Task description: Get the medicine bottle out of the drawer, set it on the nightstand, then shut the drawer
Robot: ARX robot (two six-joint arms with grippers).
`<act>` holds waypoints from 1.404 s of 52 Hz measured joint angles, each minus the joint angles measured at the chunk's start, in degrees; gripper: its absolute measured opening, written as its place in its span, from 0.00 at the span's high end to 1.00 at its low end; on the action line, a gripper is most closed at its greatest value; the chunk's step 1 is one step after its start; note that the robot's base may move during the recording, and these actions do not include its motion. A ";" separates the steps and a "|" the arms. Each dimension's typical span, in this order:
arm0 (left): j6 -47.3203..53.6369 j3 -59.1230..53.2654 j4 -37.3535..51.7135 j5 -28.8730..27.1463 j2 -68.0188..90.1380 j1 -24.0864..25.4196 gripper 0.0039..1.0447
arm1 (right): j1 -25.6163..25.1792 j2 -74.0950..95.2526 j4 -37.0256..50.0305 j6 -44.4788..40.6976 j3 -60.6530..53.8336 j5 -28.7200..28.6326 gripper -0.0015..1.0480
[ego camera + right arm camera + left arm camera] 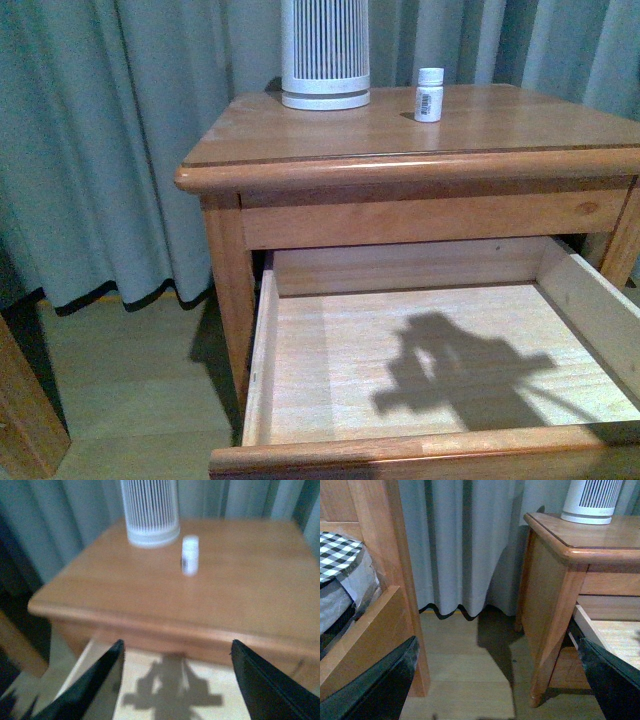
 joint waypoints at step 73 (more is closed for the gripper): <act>-0.02 0.00 0.00 0.00 0.00 0.00 0.06 | -4.35 67.49 33.90 -10.47 22.73 5.64 0.97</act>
